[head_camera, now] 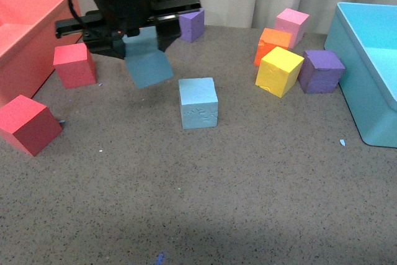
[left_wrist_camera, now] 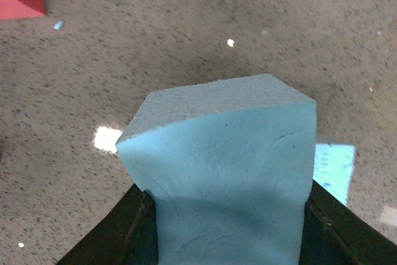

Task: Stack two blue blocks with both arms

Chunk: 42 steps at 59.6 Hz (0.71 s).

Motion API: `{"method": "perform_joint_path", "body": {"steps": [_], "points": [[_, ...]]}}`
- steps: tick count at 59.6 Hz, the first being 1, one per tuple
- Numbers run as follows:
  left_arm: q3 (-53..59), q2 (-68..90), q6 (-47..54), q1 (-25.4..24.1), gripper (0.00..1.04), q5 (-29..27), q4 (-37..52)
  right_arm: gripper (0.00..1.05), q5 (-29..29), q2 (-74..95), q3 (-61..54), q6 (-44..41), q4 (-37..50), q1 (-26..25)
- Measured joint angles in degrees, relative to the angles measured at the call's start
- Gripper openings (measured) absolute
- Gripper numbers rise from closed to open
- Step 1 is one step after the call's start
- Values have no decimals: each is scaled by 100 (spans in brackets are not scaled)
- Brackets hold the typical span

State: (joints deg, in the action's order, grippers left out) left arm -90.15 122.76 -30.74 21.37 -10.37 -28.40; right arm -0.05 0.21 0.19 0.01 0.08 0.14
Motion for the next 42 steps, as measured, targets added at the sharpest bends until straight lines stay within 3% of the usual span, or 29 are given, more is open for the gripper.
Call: {"method": "perform_joint_path", "body": {"steps": [20,42], "points": [[-992,577,-214,741,46,-146,-586,95,0,0,0,0,0,0],[-1154,754,-326,870,45,-282,-848,95,0,0,0,0,0,0]]}}
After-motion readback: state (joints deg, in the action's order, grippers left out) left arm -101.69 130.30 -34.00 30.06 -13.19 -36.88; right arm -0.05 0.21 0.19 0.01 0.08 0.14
